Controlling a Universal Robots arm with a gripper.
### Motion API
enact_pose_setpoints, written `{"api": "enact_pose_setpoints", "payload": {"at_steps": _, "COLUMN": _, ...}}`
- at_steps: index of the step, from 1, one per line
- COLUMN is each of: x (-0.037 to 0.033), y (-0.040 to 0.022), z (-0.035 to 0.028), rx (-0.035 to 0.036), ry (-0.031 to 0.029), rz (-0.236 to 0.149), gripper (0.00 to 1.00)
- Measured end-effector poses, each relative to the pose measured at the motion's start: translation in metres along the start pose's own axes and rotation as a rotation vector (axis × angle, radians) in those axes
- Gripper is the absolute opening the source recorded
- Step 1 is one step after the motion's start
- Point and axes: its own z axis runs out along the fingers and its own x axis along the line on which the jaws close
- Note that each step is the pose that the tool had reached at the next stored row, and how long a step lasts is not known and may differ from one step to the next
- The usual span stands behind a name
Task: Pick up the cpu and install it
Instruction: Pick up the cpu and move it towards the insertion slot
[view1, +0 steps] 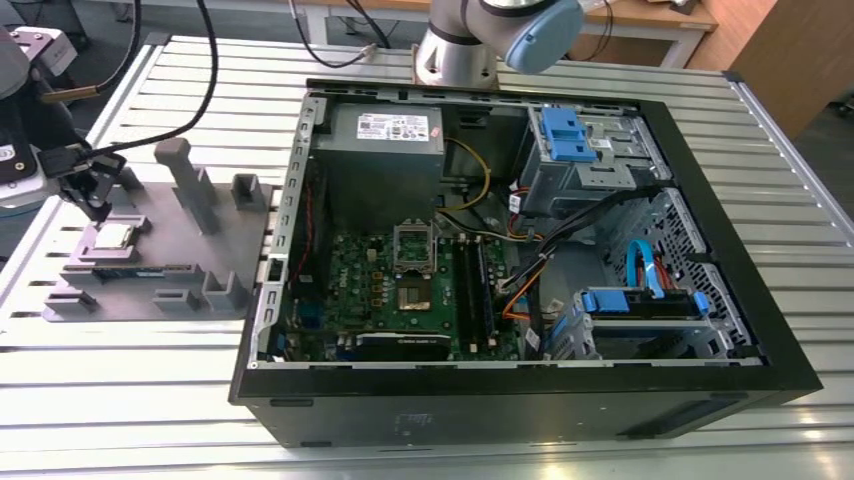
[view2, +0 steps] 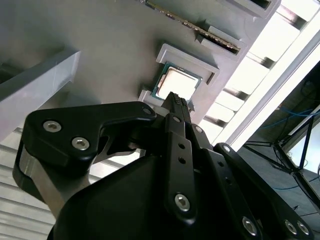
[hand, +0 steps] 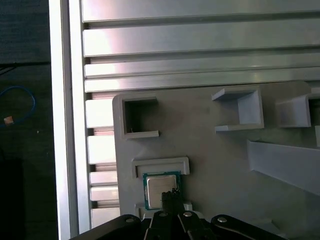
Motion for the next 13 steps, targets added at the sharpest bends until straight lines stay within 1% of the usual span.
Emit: {"api": "enact_pose_setpoints", "payload": {"at_steps": 13, "x": 0.0008, "y": -0.0011, "z": 0.0126, "rx": 0.0000, "ry": -0.0001, "rz": 0.000, "gripper": 0.11}}
